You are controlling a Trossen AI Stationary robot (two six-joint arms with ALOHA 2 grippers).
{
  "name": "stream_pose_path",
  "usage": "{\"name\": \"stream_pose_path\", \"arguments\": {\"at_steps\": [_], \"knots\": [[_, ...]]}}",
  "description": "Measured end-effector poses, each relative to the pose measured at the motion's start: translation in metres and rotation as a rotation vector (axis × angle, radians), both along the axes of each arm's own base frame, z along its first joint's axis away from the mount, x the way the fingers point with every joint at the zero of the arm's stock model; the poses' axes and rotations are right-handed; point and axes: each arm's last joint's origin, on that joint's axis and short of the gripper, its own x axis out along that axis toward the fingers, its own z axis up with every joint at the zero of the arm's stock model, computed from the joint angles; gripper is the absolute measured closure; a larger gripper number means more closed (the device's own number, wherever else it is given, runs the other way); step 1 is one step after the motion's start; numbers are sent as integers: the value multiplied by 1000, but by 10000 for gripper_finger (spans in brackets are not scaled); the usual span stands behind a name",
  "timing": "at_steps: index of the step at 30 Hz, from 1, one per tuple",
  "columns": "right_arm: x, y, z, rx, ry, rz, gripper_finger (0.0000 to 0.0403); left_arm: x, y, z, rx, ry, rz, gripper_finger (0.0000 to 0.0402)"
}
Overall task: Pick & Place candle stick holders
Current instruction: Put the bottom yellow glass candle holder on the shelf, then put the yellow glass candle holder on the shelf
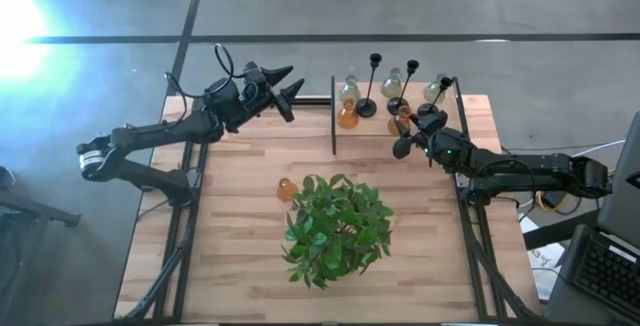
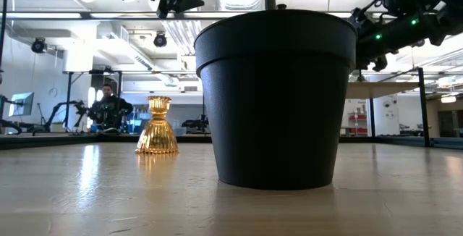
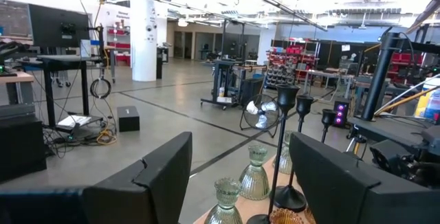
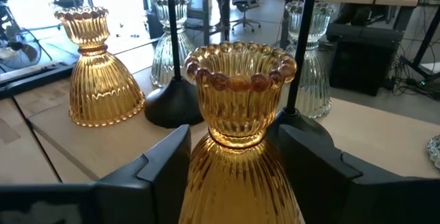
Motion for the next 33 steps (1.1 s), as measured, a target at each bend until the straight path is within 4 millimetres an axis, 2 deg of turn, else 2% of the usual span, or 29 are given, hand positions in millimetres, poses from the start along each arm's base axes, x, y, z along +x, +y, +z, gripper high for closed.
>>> {"name": "stream_pose_path", "arguments": {"at_steps": [22, 33], "knots": [[0, 0, 2, -11, -3, -1, 102, 0, 0, 0, 0, 0, 0, 154], [1, -1, 8, -18, -20, -2, 91, 0, 0, 0, 0, 0, 0, 154]]}}
